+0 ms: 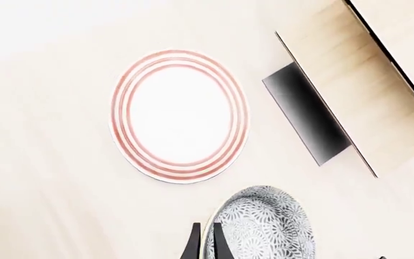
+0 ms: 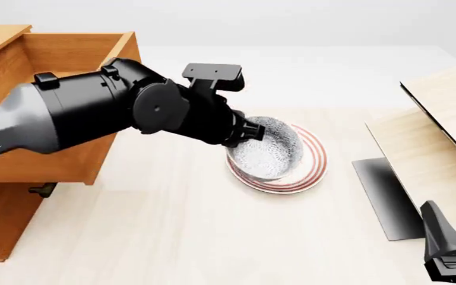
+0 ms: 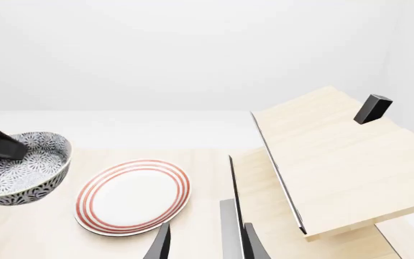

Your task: Open the top drawer of the cabinet and put the bowl in it.

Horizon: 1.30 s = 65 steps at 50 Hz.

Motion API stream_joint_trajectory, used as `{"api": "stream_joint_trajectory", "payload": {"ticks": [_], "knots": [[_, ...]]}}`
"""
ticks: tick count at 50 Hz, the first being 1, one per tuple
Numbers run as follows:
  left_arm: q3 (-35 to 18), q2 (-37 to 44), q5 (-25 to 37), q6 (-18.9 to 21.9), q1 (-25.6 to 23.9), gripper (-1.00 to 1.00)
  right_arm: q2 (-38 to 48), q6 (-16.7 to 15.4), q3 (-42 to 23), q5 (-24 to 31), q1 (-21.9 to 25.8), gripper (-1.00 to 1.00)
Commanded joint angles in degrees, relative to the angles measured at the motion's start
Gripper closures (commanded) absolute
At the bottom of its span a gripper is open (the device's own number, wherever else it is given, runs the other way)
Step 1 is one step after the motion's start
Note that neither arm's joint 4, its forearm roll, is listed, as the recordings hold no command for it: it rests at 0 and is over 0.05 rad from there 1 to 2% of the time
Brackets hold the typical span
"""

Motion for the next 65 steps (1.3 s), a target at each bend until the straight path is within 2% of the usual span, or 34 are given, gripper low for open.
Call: {"api": "stream_joint_trajectory", "payload": {"ticks": [1,8,12,15,17,19,25,37,44,58,65], "knots": [[-7.6,0.9,5.0,0.2,2.9,1.00,-0.1,0.0,0.0,0.0,0.0,-1.00],[-10.3,2.2,6.8,-0.1,5.4,1.00,-0.1,0.0,0.0,0.0,0.0,-1.00],[-12.6,4.1,7.1,-3.5,3.7,1.00,-0.1,0.0,0.0,0.0,0.0,-1.00],[-13.7,4.2,8.2,-1.9,5.7,1.00,-0.1,0.0,0.0,0.0,0.0,-1.00],[-15.4,5.0,8.8,-3.0,5.1,1.00,-0.1,0.0,0.0,0.0,0.0,-1.00],[-16.7,5.0,9.8,-2.3,6.2,1.00,-0.1,0.0,0.0,0.0,0.0,-1.00],[-23.8,6.6,14.5,-1.4,8.5,1.00,-0.1,0.0,0.0,0.0,0.0,-1.00],[-33.3,8.8,21.1,-0.1,11.8,1.00,-0.1,0.0,0.0,0.0,0.0,-1.00],[-40.8,10.5,26.3,1.2,13.9,1.00,-0.1,0.0,0.0,0.0,0.0,-1.00],[-45.3,11.1,30.0,1.6,17.3,1.00,-0.1,0.0,0.0,0.0,0.0,-1.00],[-45.5,10.4,30.4,0.9,19.3,1.00,-0.1,0.0,0.0,0.0,0.0,-1.00]]}}
